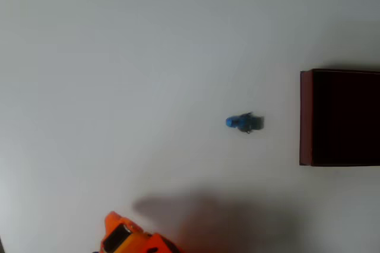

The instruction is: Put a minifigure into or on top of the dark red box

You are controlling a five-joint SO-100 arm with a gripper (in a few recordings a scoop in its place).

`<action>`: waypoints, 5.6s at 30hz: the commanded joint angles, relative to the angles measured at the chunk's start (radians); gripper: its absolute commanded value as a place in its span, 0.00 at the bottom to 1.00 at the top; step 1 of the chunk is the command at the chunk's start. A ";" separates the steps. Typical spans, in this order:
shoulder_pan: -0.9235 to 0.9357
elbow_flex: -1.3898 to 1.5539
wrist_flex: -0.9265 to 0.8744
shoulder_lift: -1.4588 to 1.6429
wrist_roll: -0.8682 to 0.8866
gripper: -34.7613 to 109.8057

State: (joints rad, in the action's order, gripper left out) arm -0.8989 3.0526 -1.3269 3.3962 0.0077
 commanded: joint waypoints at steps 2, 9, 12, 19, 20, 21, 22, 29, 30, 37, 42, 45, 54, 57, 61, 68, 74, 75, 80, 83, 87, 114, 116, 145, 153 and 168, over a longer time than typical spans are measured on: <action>-0.012 -0.032 -0.032 0.015 0.002 0.24; -0.012 -0.032 -0.032 0.015 0.002 0.24; -0.012 -0.032 -0.032 0.015 0.002 0.24; -0.012 -0.032 -0.032 0.015 0.002 0.24; -0.012 -0.032 -0.032 0.015 0.002 0.24; -0.012 -0.032 -0.032 0.015 0.002 0.24; -0.012 -0.032 -0.032 0.015 0.002 0.24; -0.012 -0.032 -0.032 0.015 0.002 0.24; -0.012 -0.032 -0.032 0.015 0.002 0.24; -0.012 -0.032 -0.032 0.015 0.002 0.24; 0.057 -0.029 -0.031 0.015 0.153 0.26; 0.038 -0.017 -0.023 0.015 0.383 0.29; 0.233 -0.166 0.074 0.014 0.436 0.43; 0.330 -0.279 0.031 -0.075 0.367 0.44; 0.443 -0.494 0.015 -0.382 0.267 0.43; 0.635 -0.756 0.011 -0.834 0.101 0.41; 0.804 -0.831 0.060 -1.063 -0.051 0.40; 0.831 -0.842 0.069 -1.097 -0.075 0.40; 0.948 -0.879 0.118 -1.269 -0.161 0.40; 0.983 -0.914 0.146 -1.359 -0.201 0.39; 1.025 -0.953 0.167 -1.451 -0.236 0.39; 1.229 -0.980 0.252 -1.687 -0.400 0.39; 1.230 -0.971 0.264 -1.684 -0.411 0.39; 1.258 -0.950 0.308 -1.756 -0.434 0.39; 1.250 -1.034 0.252 -1.838 -0.440 0.37; 1.289 -1.069 0.244 -1.864 -0.411 0.37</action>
State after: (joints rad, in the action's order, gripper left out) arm 0.3666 1.9972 -1.0677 1.5186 -0.4019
